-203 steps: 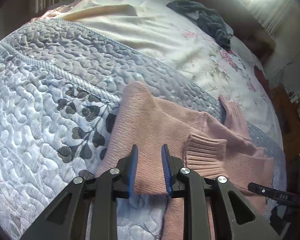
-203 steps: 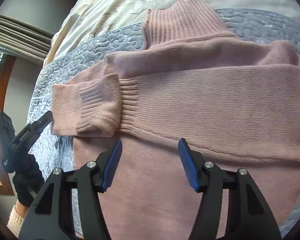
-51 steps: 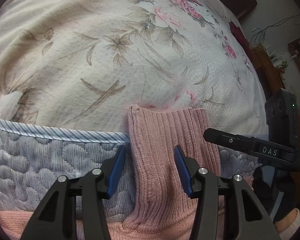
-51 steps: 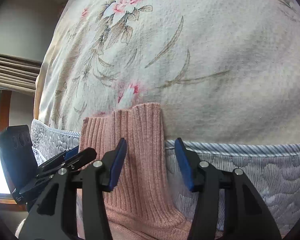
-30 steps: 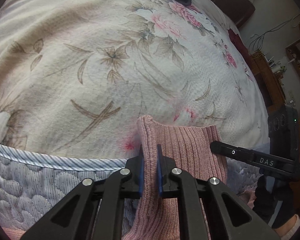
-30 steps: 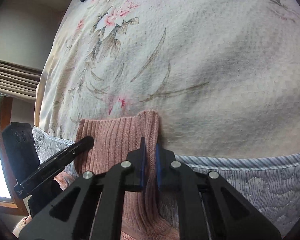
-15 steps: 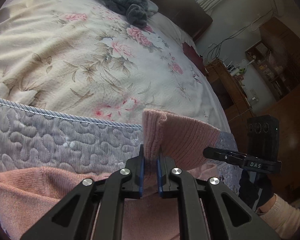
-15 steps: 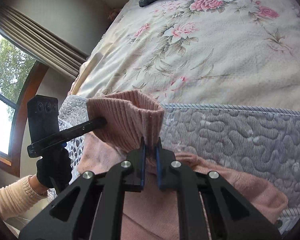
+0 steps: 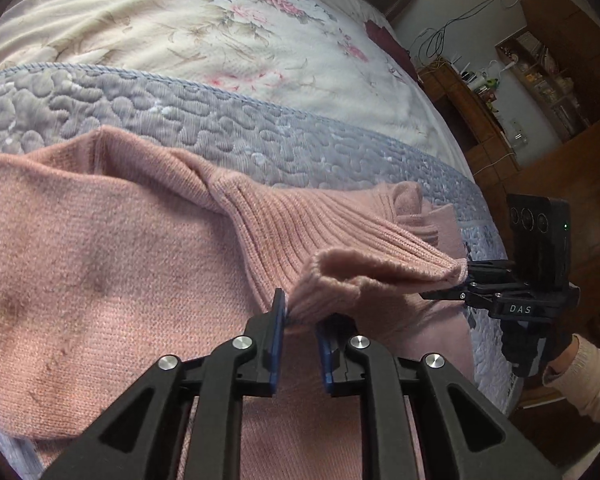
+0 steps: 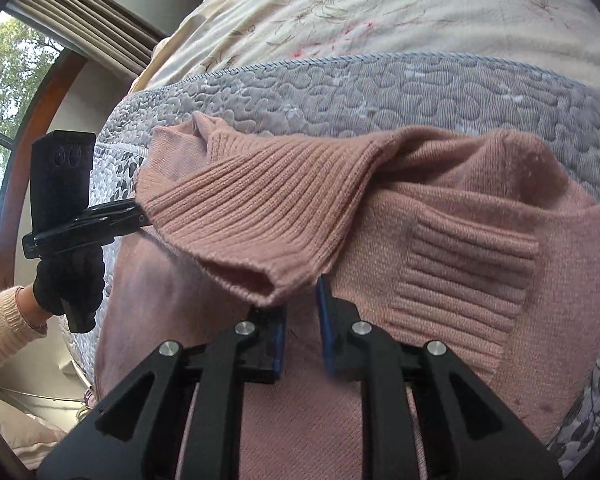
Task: Fold small clothes
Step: 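Fold the collar down over the sweater body and open both tools, then move both tools to the ribbed hem of the sweater, then pinch the hem with the left tool while the right tool pinches it too, then lift the hem and fold it up toward the collar with both tools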
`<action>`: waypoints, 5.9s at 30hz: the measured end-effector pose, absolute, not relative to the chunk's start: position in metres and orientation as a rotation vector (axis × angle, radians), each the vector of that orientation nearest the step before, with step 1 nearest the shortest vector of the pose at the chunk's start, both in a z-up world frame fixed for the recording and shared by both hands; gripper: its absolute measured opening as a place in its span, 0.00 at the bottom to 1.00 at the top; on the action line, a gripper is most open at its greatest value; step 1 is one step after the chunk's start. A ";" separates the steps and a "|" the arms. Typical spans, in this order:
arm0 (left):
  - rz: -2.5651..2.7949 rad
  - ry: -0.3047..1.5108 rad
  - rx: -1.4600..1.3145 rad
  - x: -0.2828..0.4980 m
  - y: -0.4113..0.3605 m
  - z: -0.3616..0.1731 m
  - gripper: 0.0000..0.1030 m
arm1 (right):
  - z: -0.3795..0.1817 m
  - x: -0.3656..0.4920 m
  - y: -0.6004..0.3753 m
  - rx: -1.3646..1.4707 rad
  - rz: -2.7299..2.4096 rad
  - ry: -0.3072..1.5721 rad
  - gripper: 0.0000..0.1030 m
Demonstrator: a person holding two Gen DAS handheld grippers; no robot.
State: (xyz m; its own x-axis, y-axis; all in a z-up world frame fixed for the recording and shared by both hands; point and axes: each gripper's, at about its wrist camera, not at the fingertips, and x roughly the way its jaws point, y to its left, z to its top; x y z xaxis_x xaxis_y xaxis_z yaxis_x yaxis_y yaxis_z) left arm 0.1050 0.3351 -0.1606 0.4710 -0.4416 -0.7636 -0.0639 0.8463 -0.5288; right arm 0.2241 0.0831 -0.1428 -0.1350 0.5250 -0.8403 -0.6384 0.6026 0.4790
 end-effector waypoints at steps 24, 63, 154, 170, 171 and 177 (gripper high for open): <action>-0.207 1.102 -0.764 0.107 0.335 -0.166 0.12 | -0.154 0.228 0.075 0.274 0.952 1.505 0.08; 0.252 1.376 -0.464 -0.177 0.331 -0.133 0.54 | -0.108 -0.004 -0.109 0.042 0.552 1.561 0.45; 0.076 1.215 -0.559 -0.106 0.396 -0.114 0.44 | -0.107 0.095 -0.139 0.384 0.560 1.515 0.54; 0.025 1.297 -0.277 -0.044 0.363 -0.143 0.22 | -0.101 0.093 -0.095 0.164 0.598 1.465 0.54; 0.010 1.291 -0.275 -0.045 0.360 -0.142 0.21 | -0.101 0.093 -0.090 0.134 0.595 1.457 0.54; -0.011 1.299 -0.257 -0.043 0.351 -0.146 0.20 | -0.106 0.101 -0.066 -0.057 0.606 1.412 0.55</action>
